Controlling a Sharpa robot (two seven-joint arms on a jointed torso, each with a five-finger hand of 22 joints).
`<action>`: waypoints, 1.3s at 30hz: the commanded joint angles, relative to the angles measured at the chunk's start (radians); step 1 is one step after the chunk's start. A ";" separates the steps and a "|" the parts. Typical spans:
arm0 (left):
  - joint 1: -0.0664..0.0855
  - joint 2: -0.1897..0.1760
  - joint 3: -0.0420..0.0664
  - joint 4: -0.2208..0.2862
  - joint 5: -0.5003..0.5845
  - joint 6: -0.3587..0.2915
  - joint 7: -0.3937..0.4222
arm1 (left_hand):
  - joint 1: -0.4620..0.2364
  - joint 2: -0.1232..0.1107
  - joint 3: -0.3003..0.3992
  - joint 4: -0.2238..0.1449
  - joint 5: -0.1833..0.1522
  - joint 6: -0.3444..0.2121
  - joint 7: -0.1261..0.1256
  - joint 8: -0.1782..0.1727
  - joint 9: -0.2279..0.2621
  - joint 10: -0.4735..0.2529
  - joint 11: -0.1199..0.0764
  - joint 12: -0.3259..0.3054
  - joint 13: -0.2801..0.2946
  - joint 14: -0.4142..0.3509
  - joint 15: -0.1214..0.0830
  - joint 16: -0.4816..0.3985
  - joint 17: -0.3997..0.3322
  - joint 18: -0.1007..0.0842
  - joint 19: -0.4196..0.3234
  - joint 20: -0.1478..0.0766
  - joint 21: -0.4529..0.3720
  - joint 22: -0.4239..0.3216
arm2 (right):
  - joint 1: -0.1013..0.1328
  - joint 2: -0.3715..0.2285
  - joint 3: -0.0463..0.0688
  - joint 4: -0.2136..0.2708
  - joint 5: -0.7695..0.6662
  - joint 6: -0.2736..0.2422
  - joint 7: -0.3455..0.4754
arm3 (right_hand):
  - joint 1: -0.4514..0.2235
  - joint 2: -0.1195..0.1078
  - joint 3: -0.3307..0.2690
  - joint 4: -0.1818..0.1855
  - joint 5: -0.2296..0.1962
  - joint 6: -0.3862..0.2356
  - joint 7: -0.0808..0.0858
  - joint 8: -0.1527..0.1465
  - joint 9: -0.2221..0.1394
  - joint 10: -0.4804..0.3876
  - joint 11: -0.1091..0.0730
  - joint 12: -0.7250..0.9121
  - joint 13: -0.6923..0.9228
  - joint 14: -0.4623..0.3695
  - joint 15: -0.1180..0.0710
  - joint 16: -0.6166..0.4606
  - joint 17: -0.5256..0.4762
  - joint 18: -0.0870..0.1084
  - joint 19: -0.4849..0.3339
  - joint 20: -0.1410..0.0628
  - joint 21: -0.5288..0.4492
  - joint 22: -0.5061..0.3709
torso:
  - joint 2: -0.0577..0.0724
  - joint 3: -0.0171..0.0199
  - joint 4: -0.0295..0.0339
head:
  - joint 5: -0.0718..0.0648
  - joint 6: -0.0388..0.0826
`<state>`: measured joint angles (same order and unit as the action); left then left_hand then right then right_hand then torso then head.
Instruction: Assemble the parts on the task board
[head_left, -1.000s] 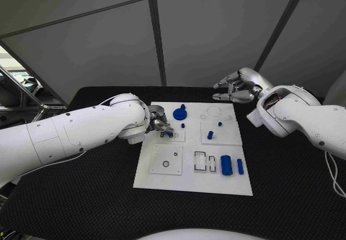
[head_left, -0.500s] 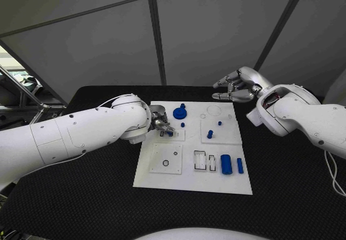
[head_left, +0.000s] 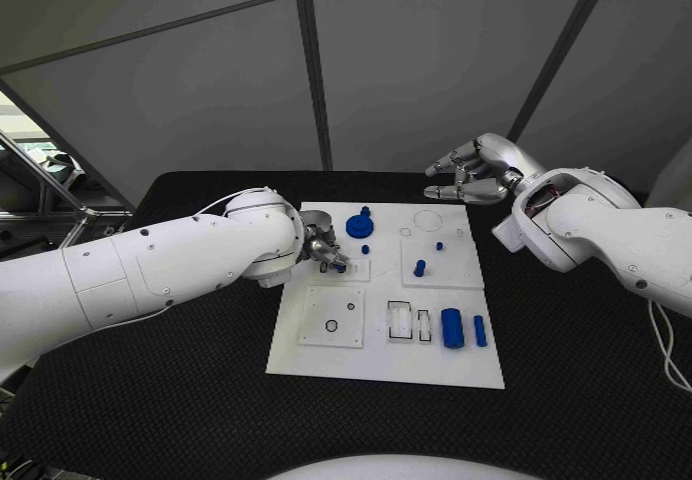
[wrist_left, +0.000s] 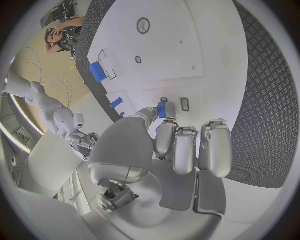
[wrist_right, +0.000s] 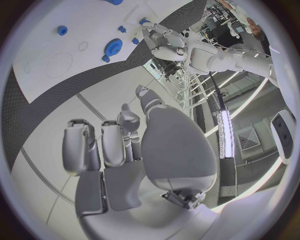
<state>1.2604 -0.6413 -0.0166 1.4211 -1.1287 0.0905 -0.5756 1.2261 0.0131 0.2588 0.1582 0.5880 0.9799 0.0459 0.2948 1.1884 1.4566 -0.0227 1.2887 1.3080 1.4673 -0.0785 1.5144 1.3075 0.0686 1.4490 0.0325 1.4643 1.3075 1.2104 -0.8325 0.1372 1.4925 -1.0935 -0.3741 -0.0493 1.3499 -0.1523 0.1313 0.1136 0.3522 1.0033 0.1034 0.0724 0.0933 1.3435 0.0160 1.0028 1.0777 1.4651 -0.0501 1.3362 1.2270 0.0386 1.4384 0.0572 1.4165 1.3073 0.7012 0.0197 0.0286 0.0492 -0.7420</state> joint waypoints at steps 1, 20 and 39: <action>-0.002 0.001 -0.003 0.001 -0.013 0.048 -0.005 | -0.007 0.007 0.158 -0.148 0.018 0.009 0.000 -0.003 0.006 0.011 -0.001 0.006 0.177 0.090 -0.004 0.004 0.221 -0.024 0.006 -0.003 0.004 0.074 | 0.002 0.002 0.001 0.000 -0.005 0.007 0.003 | -0.010 0.001 0.006 -0.002 0.005 0.005 0.001 -0.005 0.001 0.006 0.001 0.004 0.001 0.030 -0.005 -0.004 0.001 0.017 0.001 0.000 -0.003 0.037 | 0.000 0.0001 0.0006 | -0.001 0.000; -0.002 0.006 -0.005 -0.004 -0.013 0.065 -0.010 | -0.022 0.003 0.175 -0.158 0.043 0.015 0.000 -0.005 0.018 0.012 -0.001 0.005 0.179 0.090 -0.004 0.004 0.221 -0.024 0.006 -0.003 0.003 0.074 | 0.002 0.006 0.001 -0.009 -0.008 0.008 0.001 | -0.011 0.001 0.006 -0.002 0.006 0.005 0.001 -0.005 0.001 0.005 0.001 0.001 -0.002 0.029 -0.005 -0.007 -0.002 0.017 -0.001 0.000 -0.006 0.034 | 0.000 0.0003 0.0002 | -0.001 -0.001; -0.002 0.041 -0.006 -0.056 -0.002 0.073 -0.011 | -0.156 0.007 0.082 -0.031 -0.247 0.057 -0.016 -0.030 0.036 0.017 -0.011 -0.002 0.185 0.092 -0.010 0.011 0.227 -0.026 0.011 -0.007 0.006 0.086 | 0.002 0.008 0.001 -0.007 -0.008 0.014 -0.002 | -0.013 0.000 0.006 -0.002 0.006 0.004 0.001 -0.005 0.001 0.003 0.001 -0.001 -0.004 0.029 -0.005 -0.009 -0.005 0.018 -0.002 0.000 -0.008 0.031 | 0.001 0.0004 -0.0007 | -0.004 -0.001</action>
<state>1.2618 -0.6026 -0.0192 1.3693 -1.1328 0.1445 -0.5785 1.0812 0.0236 0.3433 0.1209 0.3495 1.0316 0.0300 0.2681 1.2254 1.4648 -0.0298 1.2887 1.3079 1.4632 -0.0823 1.5183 1.3075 0.0688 1.4547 0.0265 1.4642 1.3074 1.2103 -0.8259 0.1372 1.4835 -1.0978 -0.3668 -0.0535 1.3500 -0.1522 0.1334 0.1113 0.3517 1.0033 0.1034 0.0724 0.0932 1.3435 0.0161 1.0027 1.0746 1.4651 -0.0501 1.3301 1.2236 0.0386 1.4384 0.0572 1.4124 1.3073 0.7016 0.0204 0.0282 0.0453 -0.7433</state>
